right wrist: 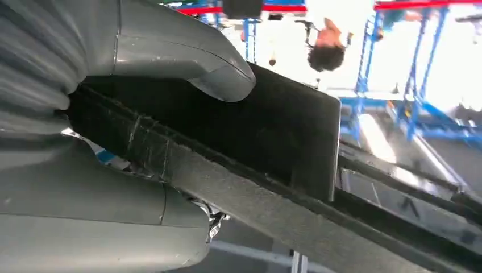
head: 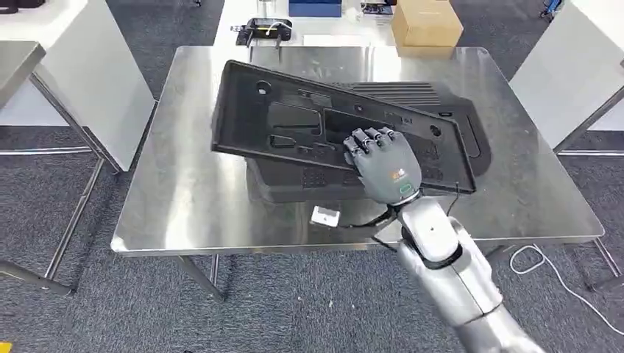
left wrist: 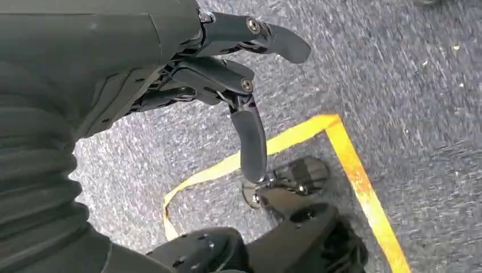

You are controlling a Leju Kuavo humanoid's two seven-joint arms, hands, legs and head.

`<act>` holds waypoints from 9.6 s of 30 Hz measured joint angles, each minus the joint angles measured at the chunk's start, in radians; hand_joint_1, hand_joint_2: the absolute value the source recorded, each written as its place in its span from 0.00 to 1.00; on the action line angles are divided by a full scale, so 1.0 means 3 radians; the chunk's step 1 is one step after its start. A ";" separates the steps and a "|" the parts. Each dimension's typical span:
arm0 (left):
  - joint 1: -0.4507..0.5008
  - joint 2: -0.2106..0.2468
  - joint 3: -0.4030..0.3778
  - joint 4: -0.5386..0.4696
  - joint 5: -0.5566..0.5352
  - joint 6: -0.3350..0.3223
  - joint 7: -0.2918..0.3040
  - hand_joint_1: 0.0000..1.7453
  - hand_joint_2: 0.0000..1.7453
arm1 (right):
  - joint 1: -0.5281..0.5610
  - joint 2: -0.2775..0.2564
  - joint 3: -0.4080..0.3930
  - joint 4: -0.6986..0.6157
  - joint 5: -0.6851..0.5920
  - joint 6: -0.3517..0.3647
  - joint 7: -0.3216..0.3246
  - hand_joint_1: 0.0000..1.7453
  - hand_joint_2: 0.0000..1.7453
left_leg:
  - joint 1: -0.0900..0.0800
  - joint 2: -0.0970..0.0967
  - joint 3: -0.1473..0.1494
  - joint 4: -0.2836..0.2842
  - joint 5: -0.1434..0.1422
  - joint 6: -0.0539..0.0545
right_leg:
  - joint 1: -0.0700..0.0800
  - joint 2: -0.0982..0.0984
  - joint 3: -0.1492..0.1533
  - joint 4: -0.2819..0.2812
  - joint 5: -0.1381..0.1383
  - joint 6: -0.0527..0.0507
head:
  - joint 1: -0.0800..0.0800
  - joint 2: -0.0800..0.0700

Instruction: Take the parts from the cabinet and place them on the table.

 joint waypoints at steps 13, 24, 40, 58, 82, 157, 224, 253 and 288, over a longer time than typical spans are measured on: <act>-0.0051 -0.0008 -0.0079 0.0000 -0.0043 0.0032 0.0069 0.00 1.00 | -0.0503 -0.0356 -0.0308 0.1873 0.0157 -0.0595 -0.0094 1.00 1.00 | 0.0044 0.0050 -0.0448 0.0641 -0.0133 -0.0174 | -0.0023 -0.0001 0.0326 -0.0214 -0.0048 -0.0202 | -0.0014 0.0000; -0.0072 0.0004 -0.0100 0.0000 -0.0028 0.0079 0.0098 0.00 1.00 | -0.0674 -0.0549 -0.0479 0.2543 0.0134 -0.1000 -0.0205 1.00 1.00 | 0.0020 0.0011 -0.0208 -0.0008 0.0201 -0.0096 | -0.0023 -0.0015 0.0362 -0.0211 -0.0130 -0.0091 | -0.0008 0.0000; -0.0108 0.0005 -0.0146 0.0000 -0.0033 0.0071 0.0156 0.00 1.00 | -0.0743 -0.0490 -0.0399 0.2624 0.0018 -0.1081 -0.0975 1.00 1.00 | 0.0006 0.0023 -0.0205 -0.0008 0.0207 -0.0058 | -0.0012 -0.0015 0.0349 -0.0210 -0.0116 -0.0047 | -0.0011 0.0000; -0.0110 0.0005 -0.0198 0.0000 -0.0052 0.0104 0.0153 0.00 1.00 | -0.0729 -0.0448 -0.0278 0.2722 -0.0112 -0.1087 -0.1001 0.00 0.00 | 0.0010 0.0024 -0.0205 -0.0008 0.0209 -0.0060 | -0.0009 -0.0015 0.0345 -0.0203 -0.0118 -0.0049 | -0.0010 0.0000; -0.0106 0.0005 -0.0257 0.0000 -0.0018 0.0188 0.0159 0.00 0.00 | -0.0337 -0.0301 -0.0289 0.2476 -0.1752 0.0140 -0.1616 0.00 0.00 | 0.0010 0.0025 -0.0203 -0.0009 0.0209 -0.0060 | -0.0008 -0.0015 0.0346 -0.0203 -0.0118 -0.0049 | -0.0010 -0.0001; 0.0131 0.0056 0.0027 0.0000 0.0464 0.0367 -0.0061 0.00 0.00 | 0.2655 0.1090 -0.1284 -0.2334 -0.6026 0.2421 -0.2374 0.00 0.00 | 0.0024 0.0056 -0.0133 -0.0053 0.0189 -0.0001 | -0.0034 -0.0001 0.0383 -0.0179 -0.0179 -0.0024 | -0.0013 0.0000; 0.0129 -0.0004 0.0226 0.0000 0.0526 0.0301 -0.0207 0.00 0.00 | 0.2670 0.1148 -0.1766 -0.1372 -0.5622 0.1449 -0.1620 0.00 0.00 | 0.0026 0.0068 0.0059 -0.0079 0.0045 -0.0011 | -0.0030 -0.0025 -0.0080 0.0850 -0.0579 -0.0075 | 0.0022 0.0000; 0.0110 -0.0029 0.0254 0.0001 0.0320 0.0305 -0.0162 0.00 0.00 | 0.1550 0.0932 -0.3328 0.3723 -0.4231 0.0866 -0.1402 0.00 0.00 | 0.0032 0.0068 0.0062 -0.0045 0.0031 0.0001 | -0.0031 -0.0022 -0.0001 0.0566 -0.0497 -0.0122 | 0.0019 0.0000; 0.0098 -0.0019 0.0262 0.0000 0.0327 0.0356 -0.0150 0.00 0.00 | 0.1476 0.0987 -0.2880 0.4198 -0.3369 0.0623 -0.0089 0.00 0.00 | 0.0034 0.0070 -0.0119 -0.0011 0.0156 -0.0027 | -0.0030 -0.0021 0.0223 0.0522 -0.0555 -0.0042 | 0.0011 0.0000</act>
